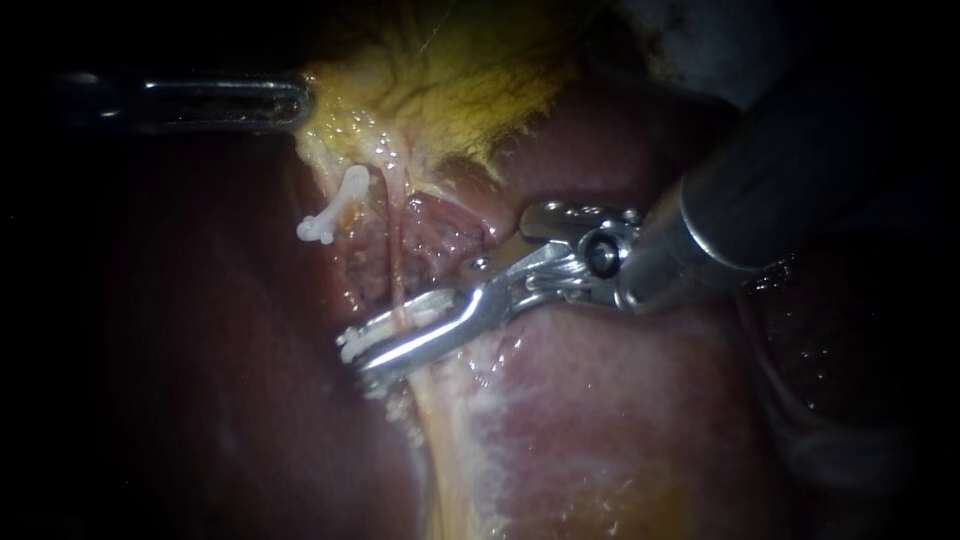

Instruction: Clipping second clip right tube

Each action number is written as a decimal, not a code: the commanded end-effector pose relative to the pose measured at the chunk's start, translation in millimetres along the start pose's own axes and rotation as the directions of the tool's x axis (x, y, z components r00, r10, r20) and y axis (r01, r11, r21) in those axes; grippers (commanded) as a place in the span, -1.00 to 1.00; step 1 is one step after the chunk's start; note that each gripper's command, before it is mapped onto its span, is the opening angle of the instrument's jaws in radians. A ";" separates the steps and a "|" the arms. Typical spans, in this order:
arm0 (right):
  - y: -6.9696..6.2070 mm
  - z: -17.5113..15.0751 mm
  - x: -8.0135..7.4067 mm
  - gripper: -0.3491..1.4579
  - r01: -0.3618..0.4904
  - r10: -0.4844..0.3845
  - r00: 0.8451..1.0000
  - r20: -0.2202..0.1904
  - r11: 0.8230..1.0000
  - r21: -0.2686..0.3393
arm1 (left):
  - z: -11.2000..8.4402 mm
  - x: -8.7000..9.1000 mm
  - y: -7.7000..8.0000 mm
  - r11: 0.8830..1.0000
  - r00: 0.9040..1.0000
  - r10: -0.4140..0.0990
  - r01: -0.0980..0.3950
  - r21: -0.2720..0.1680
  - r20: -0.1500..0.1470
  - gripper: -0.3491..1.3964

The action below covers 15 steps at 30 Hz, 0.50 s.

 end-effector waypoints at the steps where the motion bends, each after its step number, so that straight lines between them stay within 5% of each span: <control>1: 0.1 0.0 0.1 -0.48 -0.001 0.001 1.000 -0.002 1.000 -0.001 | 0.0 0.0 0.0 1.000 1.000 0.000 0.000 0.000 0.000 -1.00; 6: 0.4 -0.2 0.2 -0.69 -0.048 0.048 0.999 -0.008 0.999 -0.009 | 0.0 0.0 0.0 1.000 1.000 0.000 0.000 0.000 0.000 -1.00; 9: 0.5 -0.3 0.2 -1.00 -0.096 0.095 0.995 -0.008 0.995 -0.016 | 0.0 0.0 0.0 1.000 1.000 0.000 0.000 -0.001 0.000 -1.00; 15: 0.7 -0.2 -0.1 -1.00 -0.117 0.117 0.993 -0.006 0.993 -0.018 | 0.0 0.0 0.0 1.000 1.000 0.000 0.000 -0.001 0.000 -1.00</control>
